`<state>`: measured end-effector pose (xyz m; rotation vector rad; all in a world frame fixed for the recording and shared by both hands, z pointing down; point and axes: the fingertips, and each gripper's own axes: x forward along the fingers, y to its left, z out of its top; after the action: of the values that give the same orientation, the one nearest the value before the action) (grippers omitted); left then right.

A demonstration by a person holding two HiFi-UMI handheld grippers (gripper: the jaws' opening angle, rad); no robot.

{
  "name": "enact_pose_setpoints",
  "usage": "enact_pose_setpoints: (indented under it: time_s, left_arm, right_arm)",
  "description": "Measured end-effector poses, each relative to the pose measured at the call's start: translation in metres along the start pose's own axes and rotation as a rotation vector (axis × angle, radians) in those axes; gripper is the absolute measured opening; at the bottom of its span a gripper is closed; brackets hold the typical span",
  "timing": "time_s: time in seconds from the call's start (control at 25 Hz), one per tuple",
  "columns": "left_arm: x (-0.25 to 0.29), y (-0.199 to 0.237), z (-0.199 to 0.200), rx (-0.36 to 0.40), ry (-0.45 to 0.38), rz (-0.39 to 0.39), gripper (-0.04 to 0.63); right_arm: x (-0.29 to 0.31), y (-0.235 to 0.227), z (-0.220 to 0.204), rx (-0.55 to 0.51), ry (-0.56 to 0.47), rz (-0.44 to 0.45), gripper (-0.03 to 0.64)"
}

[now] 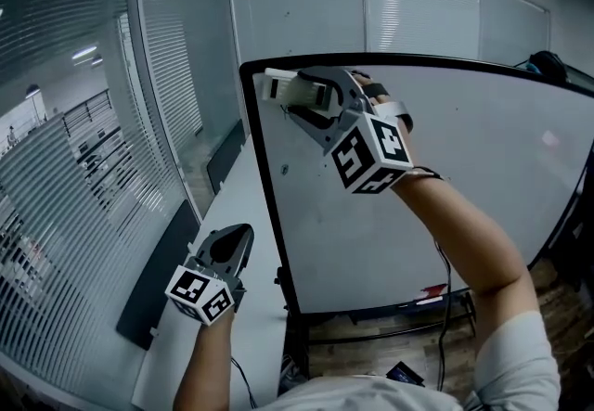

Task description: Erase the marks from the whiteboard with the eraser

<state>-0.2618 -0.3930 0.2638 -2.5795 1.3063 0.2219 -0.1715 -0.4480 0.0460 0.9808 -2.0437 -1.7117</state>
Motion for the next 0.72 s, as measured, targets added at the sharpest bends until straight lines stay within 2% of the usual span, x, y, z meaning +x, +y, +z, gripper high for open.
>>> enact_pose_setpoints:
  time_s: [0.2,0.48,0.72]
  left_arm:
    - [-0.002,0.003,-0.005,-0.007,0.009,0.007,0.006]
    - [-0.003,0.005,-0.008,-0.011,0.022,0.009,0.006]
    - [-0.006,0.006,-0.010,-0.005,0.035,0.015,0.006]
  right_arm:
    - [0.005,0.048,-0.001,-0.003,-0.005,0.107,0.241]
    - [0.002,0.098,-0.008,-0.010,-0.013,0.180,0.241]
    - [0.007,0.081,-0.004,-0.018,-0.020,0.170,0.241]
